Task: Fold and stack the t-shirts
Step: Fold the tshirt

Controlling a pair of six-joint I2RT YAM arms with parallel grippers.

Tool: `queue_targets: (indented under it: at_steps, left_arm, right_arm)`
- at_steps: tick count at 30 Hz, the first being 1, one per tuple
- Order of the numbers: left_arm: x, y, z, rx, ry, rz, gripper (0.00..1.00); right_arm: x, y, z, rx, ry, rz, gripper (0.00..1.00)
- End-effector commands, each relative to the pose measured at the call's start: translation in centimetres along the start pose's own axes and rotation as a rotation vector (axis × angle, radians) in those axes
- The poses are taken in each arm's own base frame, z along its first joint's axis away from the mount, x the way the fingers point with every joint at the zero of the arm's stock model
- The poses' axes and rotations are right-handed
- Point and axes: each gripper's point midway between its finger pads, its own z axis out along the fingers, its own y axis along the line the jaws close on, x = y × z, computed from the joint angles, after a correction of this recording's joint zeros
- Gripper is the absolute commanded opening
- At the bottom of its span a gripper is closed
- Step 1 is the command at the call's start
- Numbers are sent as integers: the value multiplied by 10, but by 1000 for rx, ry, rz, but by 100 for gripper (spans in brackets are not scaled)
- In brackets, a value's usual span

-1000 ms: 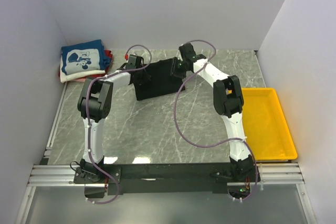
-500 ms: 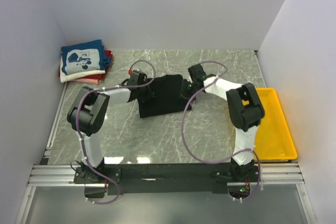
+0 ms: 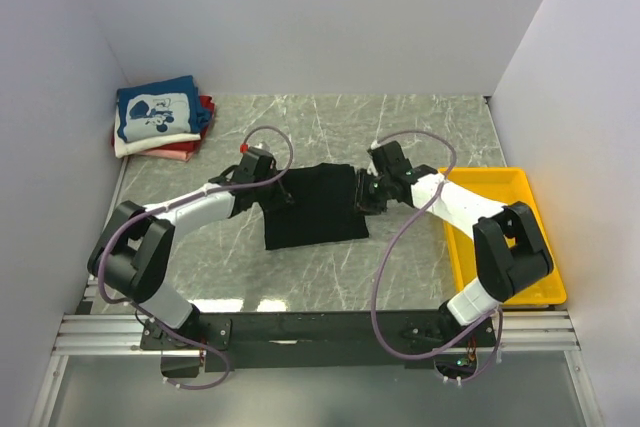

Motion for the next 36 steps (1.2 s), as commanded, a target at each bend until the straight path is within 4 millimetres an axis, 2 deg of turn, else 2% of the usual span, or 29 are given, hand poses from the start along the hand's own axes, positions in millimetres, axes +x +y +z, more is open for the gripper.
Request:
queue_targets:
  at_steps: [1, 3, 4, 5, 6, 9, 10, 11, 12, 13, 14, 16, 17, 18, 19, 20, 21, 23, 27, 30, 32, 34, 35, 36]
  left_arm:
    - [-34, -22, -8, 17, -79, 53, 3]
    - [-41, -15, -3, -7, -84, 57, 3]
    - [-44, -14, 1, -11, -82, 58, 2]
    - [-46, -13, 2, -7, -73, 54, 1]
    - [-55, -10, 3, -14, -86, 45, 1]
    - [-69, -1, 8, -27, -97, 33, 1]
    - [-74, 2, 12, -32, -99, 27, 1]
    - [-78, 4, 14, -33, -99, 19, 1]
    - [-85, 5, 16, -17, -95, 0, 1]
    - [-86, 13, 24, -32, -83, -18, 1]
    - [-88, 17, 27, -36, -82, -33, 1]
    - [-94, 31, 36, -48, -76, -84, 1]
    - [-96, 33, 38, -46, -78, -95, 1]
    - [-101, 37, 40, -50, -86, -107, 1]
    - [-101, 41, 46, -58, -81, -116, 1]
    - [-101, 43, 49, -65, -70, -122, 1]
    - [-104, 41, 52, -63, -67, -121, 1]
    - [-102, 45, 59, -75, -54, -135, 1]
    - [-104, 48, 63, -76, -56, -159, 1]
    - [-116, 43, 55, -67, -77, -155, 1]
    - [-131, 32, 41, -40, -113, -123, 7]
    - [-150, 18, 21, -9, -156, -91, 21]
    - [-161, 8, 12, 7, -178, -73, 34]
    - [-161, 9, 2, -15, -174, -53, 42]
  right_arm:
    - [-54, 31, -8, -47, -136, -49, 36]
    - [-66, 31, 3, -37, -128, -35, 34]
    - [-81, 41, 3, -55, -155, -40, 33]
    - [-85, 37, 13, -44, -147, -26, 33]
    - [-97, 45, 12, -63, -165, -22, 33]
    - [-107, 46, 31, -69, -149, -17, 32]
    - [-119, 52, 30, -76, -163, -21, 32]
    - [-118, 45, 44, -60, -134, -13, 32]
    - [-122, 44, 49, -59, -127, -6, 32]
    - [-134, 45, 49, -65, -140, 0, 32]
    - [-134, 38, 62, -55, -114, 14, 32]
    - [-147, 35, 68, -56, -122, 32, 31]
    - [-151, 20, 78, -34, -111, 60, 31]
    - [-161, 18, 81, -37, -122, 78, 31]
    - [-163, 17, 84, -63, -108, 93, 31]
    - [-165, 5, 94, -61, -93, 127, 30]
    - [-170, 4, 97, -74, -88, 148, 30]
    - [-168, -4, 106, -91, -53, 180, 29]
    - [-163, -7, 110, -100, -25, 199, 29]
    - [-161, -8, 107, -121, -18, 211, 29]
    - [-167, -5, 99, -136, -39, 203, 29]
    - [-169, 0, 92, -144, -44, 188, 29]
    - [-171, 3, 88, -150, -54, 177, 29]
    - [-173, 5, 85, -155, -62, 172, 30]
